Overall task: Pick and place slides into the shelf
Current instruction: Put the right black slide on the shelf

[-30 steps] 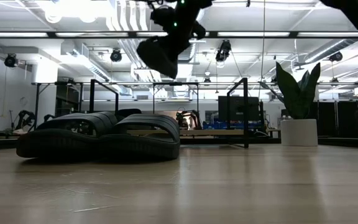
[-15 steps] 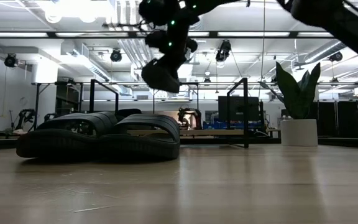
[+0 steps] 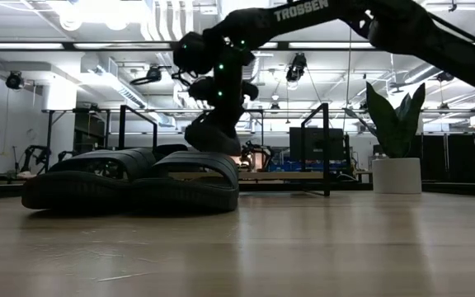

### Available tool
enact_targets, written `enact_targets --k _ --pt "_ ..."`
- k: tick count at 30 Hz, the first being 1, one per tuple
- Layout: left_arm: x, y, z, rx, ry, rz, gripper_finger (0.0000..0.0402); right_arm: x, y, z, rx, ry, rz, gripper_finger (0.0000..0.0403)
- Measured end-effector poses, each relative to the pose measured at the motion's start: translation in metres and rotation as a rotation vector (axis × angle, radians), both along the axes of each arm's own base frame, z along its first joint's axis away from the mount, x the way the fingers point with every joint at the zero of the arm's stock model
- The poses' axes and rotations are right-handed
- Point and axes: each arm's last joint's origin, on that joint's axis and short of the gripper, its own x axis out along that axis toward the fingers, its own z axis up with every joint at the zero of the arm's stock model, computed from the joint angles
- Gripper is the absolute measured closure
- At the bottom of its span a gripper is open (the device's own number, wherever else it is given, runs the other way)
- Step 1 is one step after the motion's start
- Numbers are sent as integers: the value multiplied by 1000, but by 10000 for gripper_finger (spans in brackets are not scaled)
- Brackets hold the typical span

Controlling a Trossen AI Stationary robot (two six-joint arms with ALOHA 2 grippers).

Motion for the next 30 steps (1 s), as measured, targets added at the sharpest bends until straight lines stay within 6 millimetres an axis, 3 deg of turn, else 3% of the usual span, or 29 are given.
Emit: enact_targets --k 12,23,30 --pt "-2 -2 -1 -2 -3 -3 185 -1 -19 -10 -1 14 -19 394" --pt "-2 -3 -2 -10 3 -4 185 4 -22 -11 -13 68 79 394" --pt "-2 -3 -5 -34 20 -4 185 3 -22 -15 118 51 145 389"
